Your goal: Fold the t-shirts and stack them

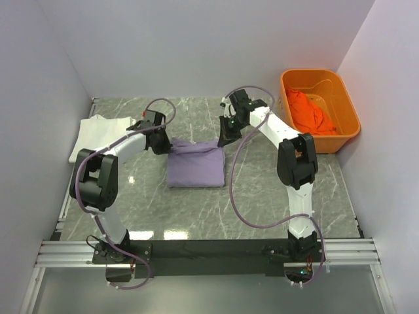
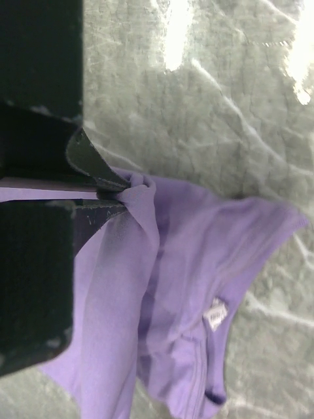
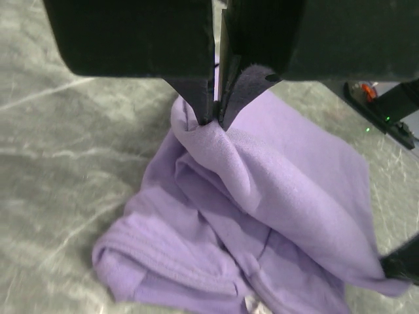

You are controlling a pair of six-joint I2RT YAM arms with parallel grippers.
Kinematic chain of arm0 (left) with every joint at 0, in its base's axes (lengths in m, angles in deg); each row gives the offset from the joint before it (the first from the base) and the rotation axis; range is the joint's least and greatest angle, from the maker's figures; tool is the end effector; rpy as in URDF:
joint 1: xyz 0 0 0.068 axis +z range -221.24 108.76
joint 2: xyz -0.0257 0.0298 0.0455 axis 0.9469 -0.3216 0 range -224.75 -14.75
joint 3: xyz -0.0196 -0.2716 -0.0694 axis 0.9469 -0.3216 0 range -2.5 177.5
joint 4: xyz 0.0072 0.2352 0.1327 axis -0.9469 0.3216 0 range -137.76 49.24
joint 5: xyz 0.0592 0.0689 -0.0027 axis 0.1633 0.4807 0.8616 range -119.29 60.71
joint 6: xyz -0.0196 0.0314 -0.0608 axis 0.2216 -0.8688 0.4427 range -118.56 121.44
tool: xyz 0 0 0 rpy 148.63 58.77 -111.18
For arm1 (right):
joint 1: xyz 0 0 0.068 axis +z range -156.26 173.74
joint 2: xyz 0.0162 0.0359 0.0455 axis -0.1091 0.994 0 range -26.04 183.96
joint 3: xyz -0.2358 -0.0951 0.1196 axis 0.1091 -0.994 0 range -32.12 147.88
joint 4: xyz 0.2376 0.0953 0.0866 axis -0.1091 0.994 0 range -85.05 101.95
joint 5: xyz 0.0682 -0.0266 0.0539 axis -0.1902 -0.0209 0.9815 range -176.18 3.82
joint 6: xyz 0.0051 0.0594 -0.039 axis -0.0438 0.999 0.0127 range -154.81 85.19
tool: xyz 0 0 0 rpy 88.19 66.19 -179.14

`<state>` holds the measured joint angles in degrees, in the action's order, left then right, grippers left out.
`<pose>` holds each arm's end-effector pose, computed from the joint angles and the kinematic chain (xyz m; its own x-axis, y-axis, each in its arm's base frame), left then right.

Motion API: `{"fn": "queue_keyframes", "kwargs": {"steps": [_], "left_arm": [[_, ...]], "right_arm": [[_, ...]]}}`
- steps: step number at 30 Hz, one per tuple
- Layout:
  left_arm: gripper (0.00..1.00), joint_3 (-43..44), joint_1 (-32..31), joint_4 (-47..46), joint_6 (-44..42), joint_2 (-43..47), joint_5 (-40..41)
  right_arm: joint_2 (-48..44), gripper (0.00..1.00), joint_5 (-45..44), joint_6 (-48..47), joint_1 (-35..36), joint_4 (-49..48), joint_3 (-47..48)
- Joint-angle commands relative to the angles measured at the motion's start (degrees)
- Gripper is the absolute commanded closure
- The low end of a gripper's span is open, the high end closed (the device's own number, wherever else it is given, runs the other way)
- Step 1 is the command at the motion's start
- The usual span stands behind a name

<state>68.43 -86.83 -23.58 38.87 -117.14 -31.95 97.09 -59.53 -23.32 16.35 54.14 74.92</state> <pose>0.3858 -0.1104 0.1887 -0.8099 -0.4044 -0.4250 -0.2501 0.8933 -0.3735 0.4355 0.2100 0.2140 -0.9247 -0.1924 -0.3286 -0.3395 0.8074 0.4826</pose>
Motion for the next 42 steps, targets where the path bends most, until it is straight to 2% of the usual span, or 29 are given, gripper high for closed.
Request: {"fn": "queue_keyframes", "kwargs": {"steps": [1,7,10,11,14,15,18,19,21,23,25,27,29,32,36,42], "left_arm": [[0.99,-3.08,0.48,-5.90,1.41,3.51,2.48],[0.99,-3.52,0.65,-8.62,1.59,0.53,2.48],[0.95,-4.40,0.65,-11.08,1.77,0.70,2.48],[0.93,-4.49,0.65,-11.61,1.68,1.05,2.48],[0.77,-5.19,0.65,-13.28,0.90,3.68,2.48],[0.63,-5.63,0.57,-13.90,0.46,5.60,2.48],[0.37,-7.30,0.57,-14.69,-0.34,9.38,2.48],[0.33,-8.26,0.39,-14.87,-0.86,10.36,2.31],[0.31,-9.67,-0.31,-15.39,-1.65,13.51,2.13],[0.32,-11.87,-0.66,-15.48,-2.80,15.11,1.61],[0.42,-13.71,-1.01,-16.10,-4.63,16.25,-0.85],[0.54,-14.16,-1.28,-16.45,-5.87,15.21,-3.65],[0.61,-12.85,-1.63,-16.27,-7.28,13.54,-4.81],[0.64,-9.68,-1.72,-17.15,-7.99,9.06,-7.01],[0.68,-3.01,-1.54,-17.77,-8.95,0.54,-6.92],[0.70,8.59,-0.84,-16.10,-9.74,-13.24,-9.38]], "right_arm": [[-1.22,0.98,0.24,0.20,-0.29,-9.17,-1.92],[-0.70,0.94,-0.99,1.17,-0.90,-13.58,-5.61],[-1.66,0.86,-1.95,1.87,-1.25,-15.95,-7.81],[-2.36,0.81,-2.31,2.13,-1.17,-16.66,-8.42],[-7.71,0.71,-4.06,4.06,-1.08,-21.75,-12.99],[-9.47,0.68,-4.59,4.68,-1.08,-23.33,-14.57],[-16.41,0.62,-6.87,6.97,-0.64,-29.92,-21.51],[-19.83,0.61,-7.31,7.75,-0.55,-33.77,-25.62],[-23.09,0.60,-5.66,8.20,-0.38,-38.27,-30.03],[-25.57,0.58,-2.24,7.77,-0.46,-43.46,-34.61],[-24.01,0.58,5.99,5.76,-0.46,-44.01,-34.80],[-21.63,0.58,10.42,4.51,-0.29,-43.56,-33.84],[-18.29,0.58,16.48,5.03,-0.20,-46.19,-33.48],[-13.02,0.58,21.14,6.53,-0.29,-48.49,-30.77],[-6.16,0.58,22.56,7.49,-1.07,-49.10,-25.49],[4.91,0.58,25.28,15.22,-4.76,-52.43,-16.87]]}}
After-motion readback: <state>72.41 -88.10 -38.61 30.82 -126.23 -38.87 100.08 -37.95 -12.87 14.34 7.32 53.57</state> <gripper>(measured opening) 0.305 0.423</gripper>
